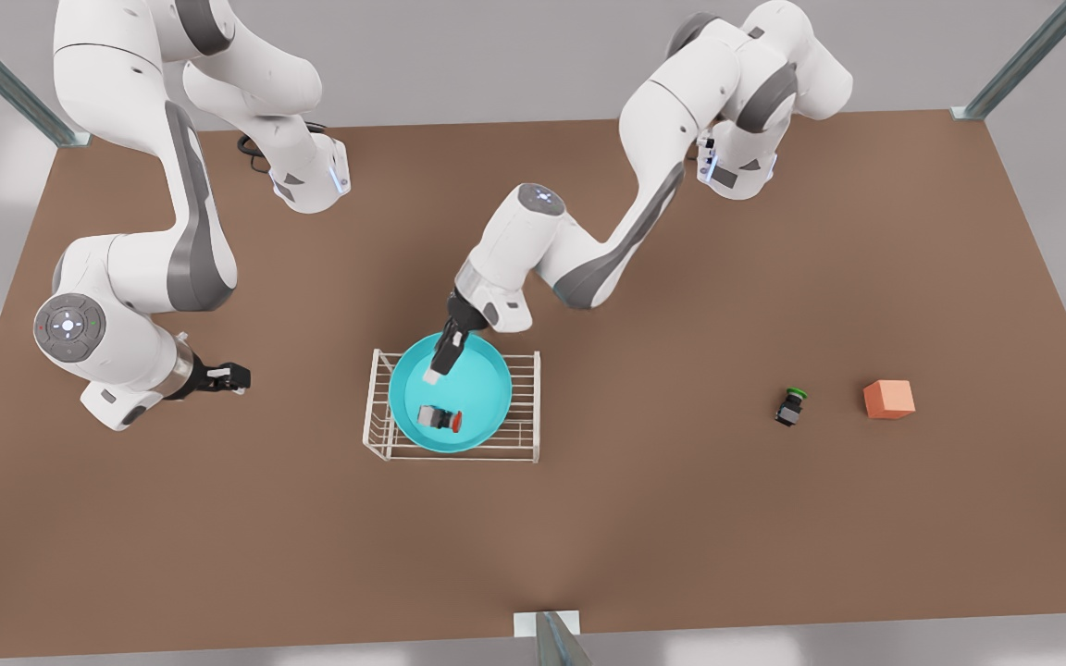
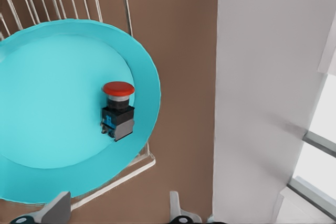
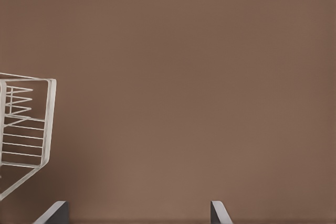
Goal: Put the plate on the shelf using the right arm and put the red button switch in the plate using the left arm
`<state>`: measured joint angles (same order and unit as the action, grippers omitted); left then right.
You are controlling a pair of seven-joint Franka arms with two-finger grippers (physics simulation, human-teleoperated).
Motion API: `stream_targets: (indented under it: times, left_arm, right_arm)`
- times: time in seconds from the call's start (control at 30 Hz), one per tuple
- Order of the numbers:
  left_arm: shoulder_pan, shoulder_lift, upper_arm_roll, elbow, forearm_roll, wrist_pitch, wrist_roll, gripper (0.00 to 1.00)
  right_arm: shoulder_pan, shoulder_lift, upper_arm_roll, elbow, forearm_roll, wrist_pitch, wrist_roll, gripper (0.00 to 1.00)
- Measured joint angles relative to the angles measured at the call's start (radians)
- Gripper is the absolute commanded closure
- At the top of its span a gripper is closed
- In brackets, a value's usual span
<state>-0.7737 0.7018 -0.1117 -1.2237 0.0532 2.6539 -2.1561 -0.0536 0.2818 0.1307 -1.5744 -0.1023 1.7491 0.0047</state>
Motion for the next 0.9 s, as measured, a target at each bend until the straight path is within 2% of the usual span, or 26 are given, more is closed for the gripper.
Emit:
stream_targets:
  times: [0.1, 0.23, 0.3, 0.33, 0.4, 0.6, 0.9]
  left_arm:
    - [0.193, -0.167, -0.022, 0.007, -0.061, -0.37, 0.168, 0.0]
    - [0.536, -0.291, 0.048, -0.021, -0.073, -0.764, 0.518, 0.0]
    - [0.649, -0.554, 0.095, -0.408, -0.092, -0.808, 0.702, 0.0]
    - [0.687, -0.592, 0.096, -0.467, -0.099, -0.821, 0.785, 0.0]
    - [0.709, -0.58, 0.096, -0.469, -0.109, -0.858, 0.938, 0.0]
    - [0.636, -0.55, 0.091, -0.429, -0.124, -0.922, 1.309, 0.0]
    - [0.642, -0.549, 0.089, -0.443, -0.122, -0.977, 1.676, 0.0]
  right_arm:
    - [-0.001, 0.0, 0.0, 0.0, 0.0, 0.0, 0.0, 0.0]
    - [-0.002, 0.0, 0.0, 0.003, 0.0, 0.0, 0.0, 0.0]
    - [-0.002, 0.0, 0.0, 0.004, 0.0, 0.0, 0.0, 0.0]
    - [-0.002, 0.0, 0.0, 0.004, 0.0, 0.0, 0.0, 0.0]
    - [-0.002, 0.0, 0.0, 0.005, -0.001, 0.0, 0.0, 0.0]
    - [-0.002, 0.0, 0.0, 0.005, -0.002, 0.0, 0.001, 0.0]
    - [-0.002, 0.0, 0.0, 0.005, -0.002, 0.0, 0.001, 0.0]
